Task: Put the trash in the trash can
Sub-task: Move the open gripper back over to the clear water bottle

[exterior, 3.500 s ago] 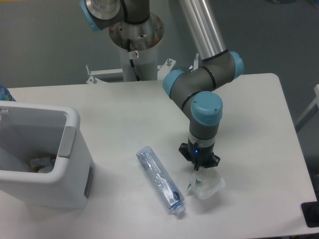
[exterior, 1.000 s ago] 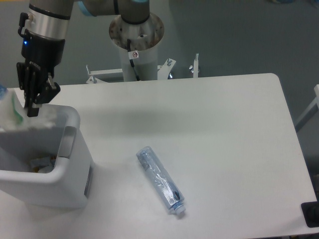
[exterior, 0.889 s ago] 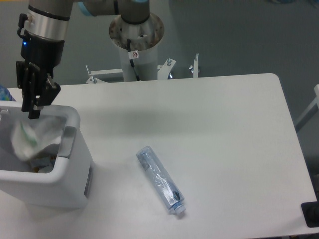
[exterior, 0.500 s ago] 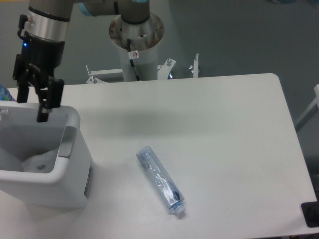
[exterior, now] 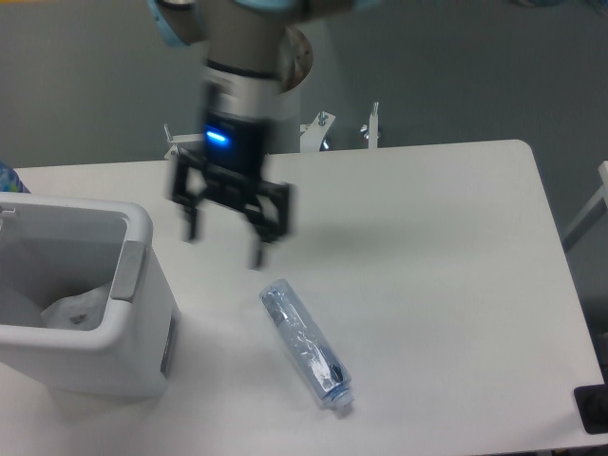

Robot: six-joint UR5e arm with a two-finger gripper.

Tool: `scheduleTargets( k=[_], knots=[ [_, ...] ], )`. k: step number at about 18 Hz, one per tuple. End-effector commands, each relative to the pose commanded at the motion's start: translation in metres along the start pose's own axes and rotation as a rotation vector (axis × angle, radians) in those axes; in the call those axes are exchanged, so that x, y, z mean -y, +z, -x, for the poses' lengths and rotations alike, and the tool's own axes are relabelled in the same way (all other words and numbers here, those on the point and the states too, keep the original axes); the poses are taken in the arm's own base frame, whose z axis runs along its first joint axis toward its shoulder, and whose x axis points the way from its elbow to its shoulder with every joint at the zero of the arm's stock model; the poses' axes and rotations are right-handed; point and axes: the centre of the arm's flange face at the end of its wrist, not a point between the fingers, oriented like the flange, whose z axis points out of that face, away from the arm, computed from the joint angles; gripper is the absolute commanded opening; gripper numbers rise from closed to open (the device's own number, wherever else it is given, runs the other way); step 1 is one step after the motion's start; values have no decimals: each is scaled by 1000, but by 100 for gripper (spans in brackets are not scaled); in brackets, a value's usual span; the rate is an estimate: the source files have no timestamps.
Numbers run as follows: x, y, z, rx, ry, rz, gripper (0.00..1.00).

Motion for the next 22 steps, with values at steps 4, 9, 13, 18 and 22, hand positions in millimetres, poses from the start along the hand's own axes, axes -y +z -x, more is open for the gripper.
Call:
scheduleTargets(
  k=[4,9,13,18,22],
  knots=[
    [-5,40,43,-20,-92,20,100],
    [-16,76,55,-46,-192,60,100],
    [-17,113,68,-77,-321,128,100],
    [-8,153,59,-116,-370,318,100],
    [6,182,51,-128,-431,360,100]
  ],
)
